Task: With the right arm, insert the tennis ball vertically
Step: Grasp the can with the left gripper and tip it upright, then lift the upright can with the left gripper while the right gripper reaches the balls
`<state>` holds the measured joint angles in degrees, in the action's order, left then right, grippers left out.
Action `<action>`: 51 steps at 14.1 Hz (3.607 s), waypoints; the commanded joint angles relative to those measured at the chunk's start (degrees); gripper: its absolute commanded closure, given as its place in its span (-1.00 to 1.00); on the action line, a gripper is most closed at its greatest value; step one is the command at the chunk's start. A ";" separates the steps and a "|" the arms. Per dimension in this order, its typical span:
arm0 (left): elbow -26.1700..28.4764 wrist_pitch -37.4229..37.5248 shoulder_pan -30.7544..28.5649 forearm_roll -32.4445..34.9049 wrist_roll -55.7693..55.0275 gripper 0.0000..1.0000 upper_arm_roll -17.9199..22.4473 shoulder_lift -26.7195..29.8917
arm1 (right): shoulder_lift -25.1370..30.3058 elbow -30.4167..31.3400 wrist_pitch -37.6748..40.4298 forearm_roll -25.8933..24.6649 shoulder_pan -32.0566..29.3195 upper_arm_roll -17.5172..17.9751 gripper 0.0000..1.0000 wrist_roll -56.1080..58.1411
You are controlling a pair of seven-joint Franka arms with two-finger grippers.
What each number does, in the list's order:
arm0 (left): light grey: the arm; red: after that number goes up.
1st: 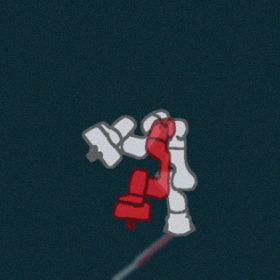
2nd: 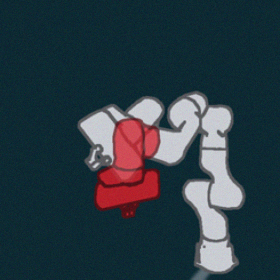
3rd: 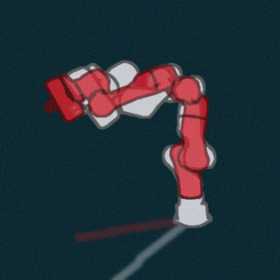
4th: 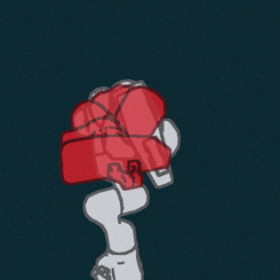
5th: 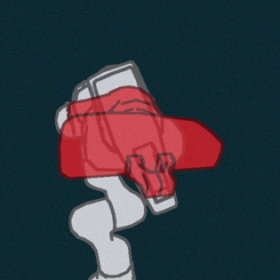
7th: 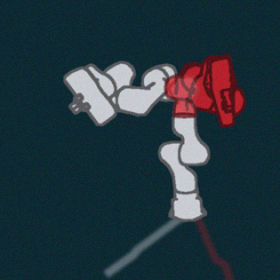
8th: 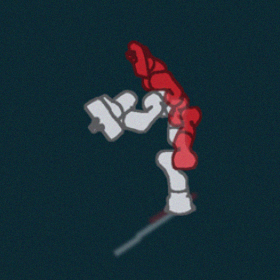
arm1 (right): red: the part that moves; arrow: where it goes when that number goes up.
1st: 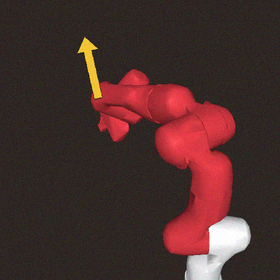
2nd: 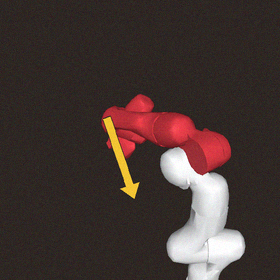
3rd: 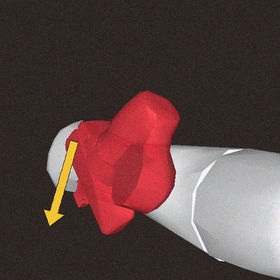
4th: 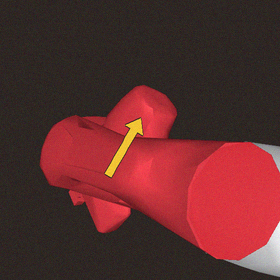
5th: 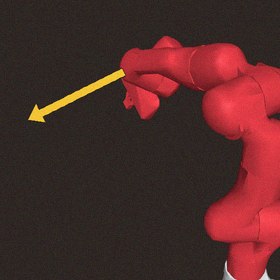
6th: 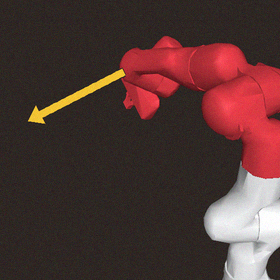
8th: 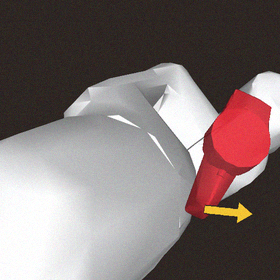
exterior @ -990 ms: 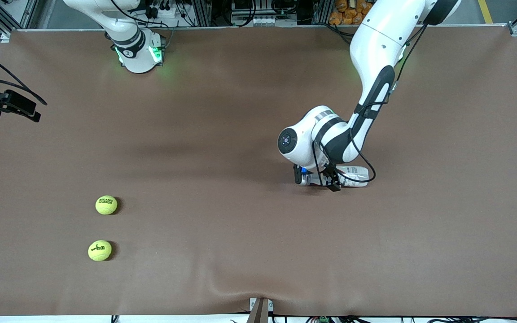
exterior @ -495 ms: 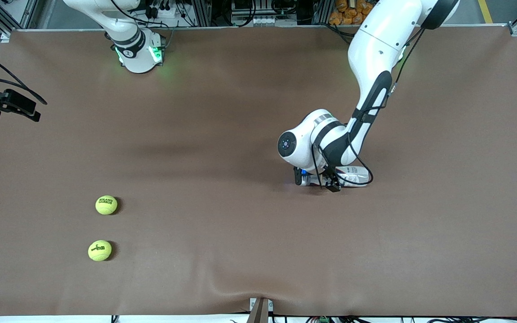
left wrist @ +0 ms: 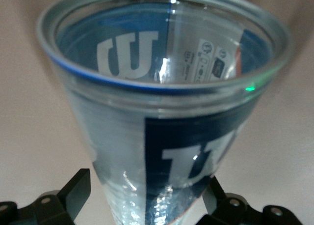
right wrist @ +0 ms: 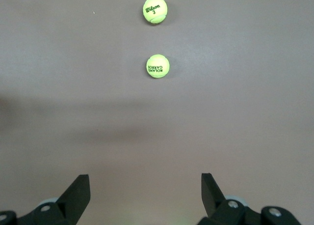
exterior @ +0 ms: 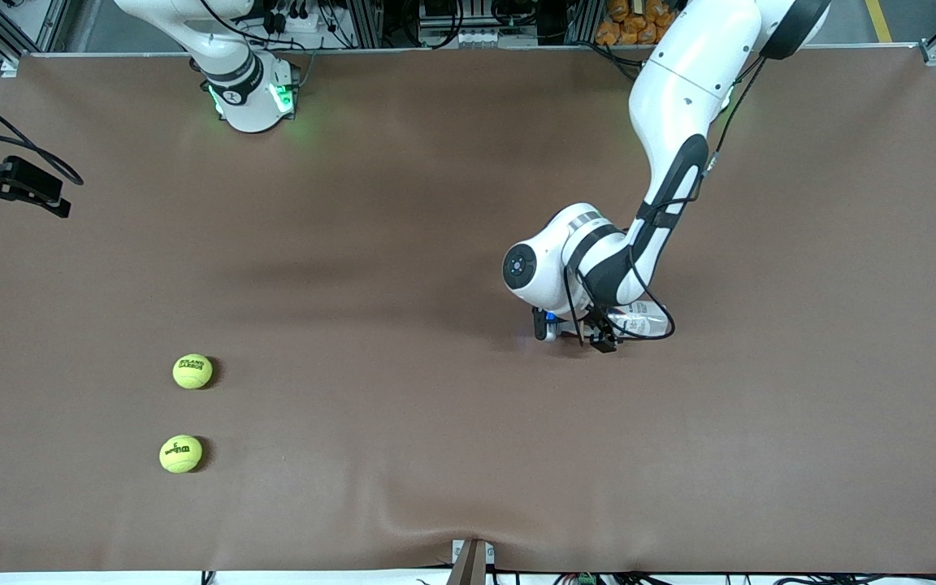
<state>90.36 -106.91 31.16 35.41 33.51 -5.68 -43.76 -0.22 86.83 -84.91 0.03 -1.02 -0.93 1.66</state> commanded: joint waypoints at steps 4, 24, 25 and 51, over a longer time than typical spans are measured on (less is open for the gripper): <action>-1.32 0.03 -0.31 1.51 -0.98 -0.74 -0.12 -0.80 | -0.22 -1.13 0.80 -0.47 0.31 -0.03 -1.00 0.10; -3.08 -0.50 -0.31 -3.05 -3.27 -0.60 -0.29 0.26 | -0.31 -1.75 12.91 -0.12 0.23 -0.03 -1.00 -5.53; -3.08 -0.41 -0.22 -3.41 -3.27 -0.60 -0.38 0.87 | -0.31 -1.75 15.45 -0.12 0.23 -0.03 -1.00 -5.62; -8.45 -54.78 3.21 -32.06 -19.34 -0.58 -6.09 -0.97 | -26.50 -6.14 -1.29 -9.08 4.87 -0.30 -1.00 -6.06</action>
<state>80.89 -155.84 34.04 4.79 16.78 -11.83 -43.52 -24.69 83.08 -84.76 -7.66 1.23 -1.52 -3.88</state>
